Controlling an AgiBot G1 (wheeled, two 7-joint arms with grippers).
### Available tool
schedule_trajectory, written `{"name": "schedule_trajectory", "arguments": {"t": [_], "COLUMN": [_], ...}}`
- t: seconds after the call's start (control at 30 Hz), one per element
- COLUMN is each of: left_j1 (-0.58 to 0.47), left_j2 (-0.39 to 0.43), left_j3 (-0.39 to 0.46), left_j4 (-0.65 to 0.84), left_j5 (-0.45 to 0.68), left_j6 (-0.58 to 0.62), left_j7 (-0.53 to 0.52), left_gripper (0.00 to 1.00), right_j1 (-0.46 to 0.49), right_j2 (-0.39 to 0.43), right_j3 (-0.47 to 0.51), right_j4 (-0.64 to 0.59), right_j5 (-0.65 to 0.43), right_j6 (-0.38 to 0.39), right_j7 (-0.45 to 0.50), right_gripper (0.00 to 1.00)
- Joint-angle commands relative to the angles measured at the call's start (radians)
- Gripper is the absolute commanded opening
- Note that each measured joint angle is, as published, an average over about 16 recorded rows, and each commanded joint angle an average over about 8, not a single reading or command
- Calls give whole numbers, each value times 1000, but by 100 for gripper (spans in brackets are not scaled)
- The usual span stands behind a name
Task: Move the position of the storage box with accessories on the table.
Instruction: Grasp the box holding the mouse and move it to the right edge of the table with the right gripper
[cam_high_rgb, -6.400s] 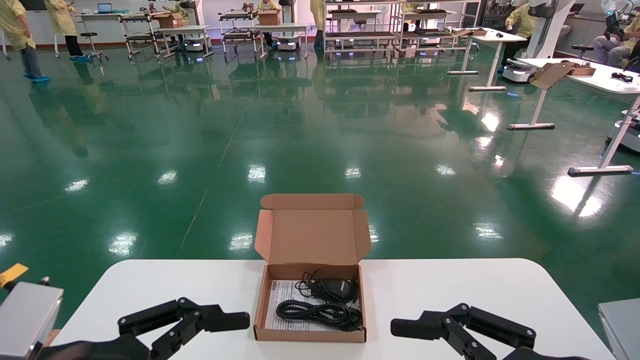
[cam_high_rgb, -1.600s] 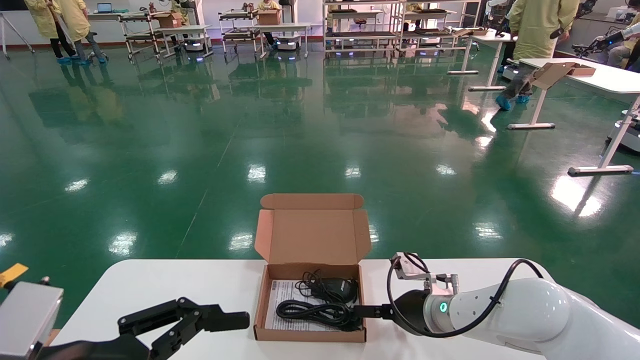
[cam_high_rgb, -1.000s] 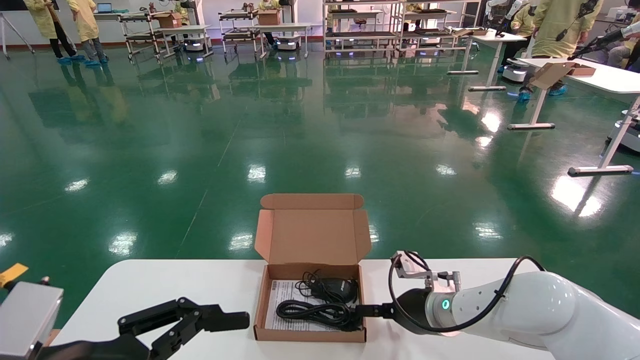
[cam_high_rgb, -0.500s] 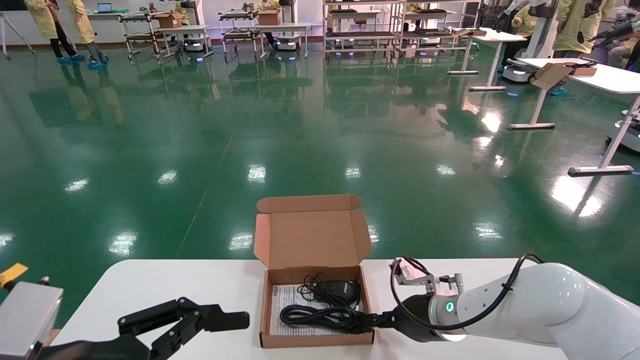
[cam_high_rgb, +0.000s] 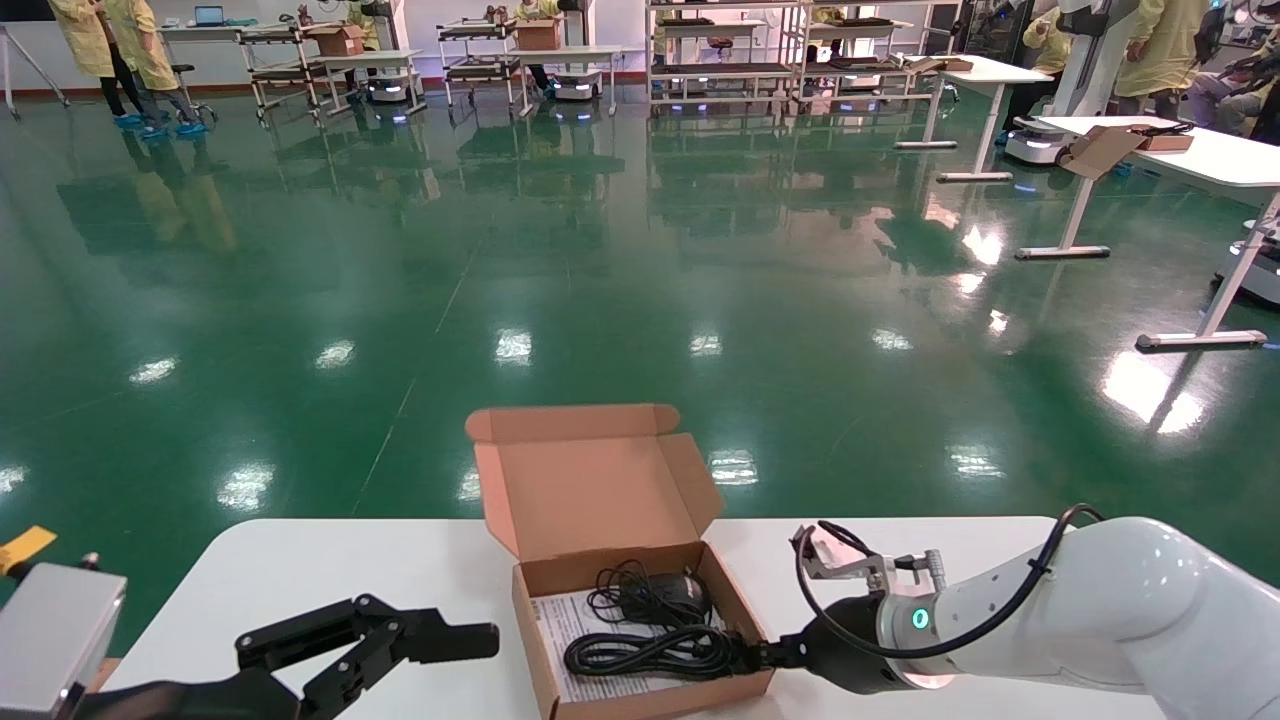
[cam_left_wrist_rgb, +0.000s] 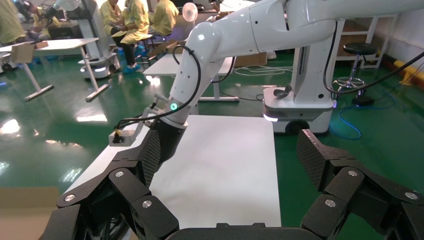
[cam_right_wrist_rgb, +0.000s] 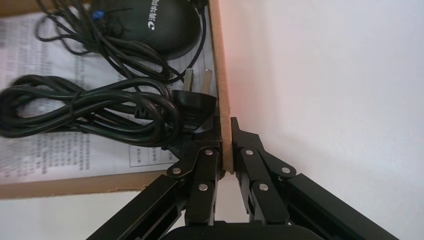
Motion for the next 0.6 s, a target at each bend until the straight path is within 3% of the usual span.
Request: {"name": "schedule_trajectory", "arguments": {"t": [0.03,0.6], "left_j1": [0,0], "left_j2": [0,0], "left_j3": [0,0], "left_j4": [0,0], "left_j5": [0,0], "left_j6": [0,0], "left_j7": [0,0], "left_gripper": [100,100], "right_j1": [5,221], "right_j2": [2,104], "right_j3": [1,12], "right_j4": [-8,-87], "right_j5": [5,16], "right_j6": [-10,-206], "right_j7": [-12,-192], "right_gripper": [0,0]}}
